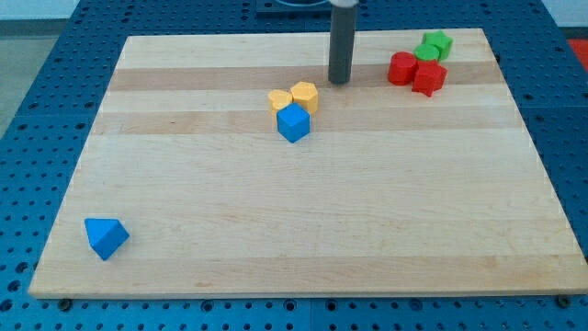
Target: Move the blue cube with the yellow hexagon to the right of the blue triangle
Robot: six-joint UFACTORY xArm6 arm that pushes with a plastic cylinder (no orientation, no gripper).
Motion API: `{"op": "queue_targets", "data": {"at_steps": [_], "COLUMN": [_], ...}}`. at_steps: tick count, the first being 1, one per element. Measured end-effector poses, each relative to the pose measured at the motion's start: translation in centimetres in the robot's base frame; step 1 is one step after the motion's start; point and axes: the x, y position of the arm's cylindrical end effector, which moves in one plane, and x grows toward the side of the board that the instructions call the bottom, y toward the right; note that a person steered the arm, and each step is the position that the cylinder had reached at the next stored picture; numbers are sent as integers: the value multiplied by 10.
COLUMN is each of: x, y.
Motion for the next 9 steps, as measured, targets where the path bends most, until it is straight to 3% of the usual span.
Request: {"op": "queue_targets", "data": {"at_steps": [1, 2, 4, 9], "x": [-36, 3, 21, 139], "y": [-4, -37, -40, -69]}}
